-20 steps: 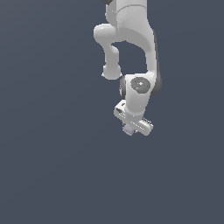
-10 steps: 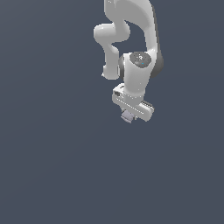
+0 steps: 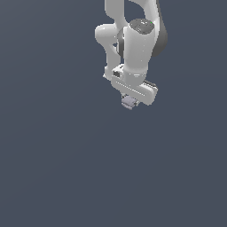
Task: Pick up the object and move it to a goal position.
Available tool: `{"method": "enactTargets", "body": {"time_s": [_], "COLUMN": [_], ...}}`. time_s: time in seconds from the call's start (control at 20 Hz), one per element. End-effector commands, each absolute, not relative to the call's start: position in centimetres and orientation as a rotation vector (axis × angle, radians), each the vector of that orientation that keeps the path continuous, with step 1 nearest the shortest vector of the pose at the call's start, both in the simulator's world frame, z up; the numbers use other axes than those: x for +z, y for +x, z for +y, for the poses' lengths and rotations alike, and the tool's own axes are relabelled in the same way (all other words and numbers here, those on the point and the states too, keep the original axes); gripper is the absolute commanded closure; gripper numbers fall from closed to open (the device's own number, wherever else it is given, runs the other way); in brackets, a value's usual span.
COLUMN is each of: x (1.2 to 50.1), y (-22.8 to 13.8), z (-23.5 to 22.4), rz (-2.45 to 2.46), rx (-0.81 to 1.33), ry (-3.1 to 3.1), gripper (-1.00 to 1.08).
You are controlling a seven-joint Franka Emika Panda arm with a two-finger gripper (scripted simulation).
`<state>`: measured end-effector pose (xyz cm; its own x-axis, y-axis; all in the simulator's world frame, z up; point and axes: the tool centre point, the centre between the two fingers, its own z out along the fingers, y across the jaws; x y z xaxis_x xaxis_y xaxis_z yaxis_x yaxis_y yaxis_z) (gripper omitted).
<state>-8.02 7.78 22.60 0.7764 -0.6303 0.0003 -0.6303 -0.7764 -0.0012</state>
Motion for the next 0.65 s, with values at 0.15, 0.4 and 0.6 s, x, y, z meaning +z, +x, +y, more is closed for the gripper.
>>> {"method": "enactTargets", "body": {"time_s": [0.15, 0.4, 0.6], "x": [25.3, 26.5, 26.7], "y": [-9.1, -9.5, -9.5], "z": [7.4, 7.3, 7.3], "rz": [1.05, 1.05, 1.05], "rx": [0.0, 0.0, 0.0], "ry": [-2.961, -2.961, -2.961], "gripper": [1.08, 1.08, 1.08]}}
